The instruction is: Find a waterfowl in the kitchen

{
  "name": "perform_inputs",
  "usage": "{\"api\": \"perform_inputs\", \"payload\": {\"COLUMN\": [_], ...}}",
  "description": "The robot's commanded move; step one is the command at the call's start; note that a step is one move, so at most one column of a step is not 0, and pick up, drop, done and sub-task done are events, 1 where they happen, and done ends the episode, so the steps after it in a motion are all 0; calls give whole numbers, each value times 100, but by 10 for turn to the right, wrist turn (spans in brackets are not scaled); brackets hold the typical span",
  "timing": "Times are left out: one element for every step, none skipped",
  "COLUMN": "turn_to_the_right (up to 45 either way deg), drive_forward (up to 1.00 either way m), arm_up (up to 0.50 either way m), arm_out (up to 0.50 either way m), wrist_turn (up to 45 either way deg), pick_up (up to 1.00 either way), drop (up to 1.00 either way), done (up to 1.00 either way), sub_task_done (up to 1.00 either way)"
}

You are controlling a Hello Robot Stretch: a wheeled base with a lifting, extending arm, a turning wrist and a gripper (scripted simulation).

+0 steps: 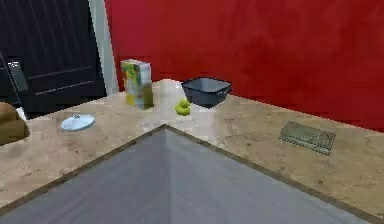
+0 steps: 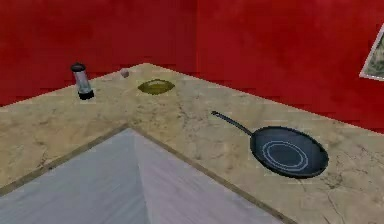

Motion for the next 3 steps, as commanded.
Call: {"api": "perform_inputs", "payload": {"turn_to_the_right": [0, -60, 0], "drive_forward": [100, 0, 0], "arm_up": [0, 0, 0], "arm_out": [0, 0, 0], "wrist_turn": [0, 0, 0], "pick_up": [0, 0, 0], "drop": [0, 0, 0], "done": [0, 0, 100], "sub_task_done": [0, 0, 0]}}
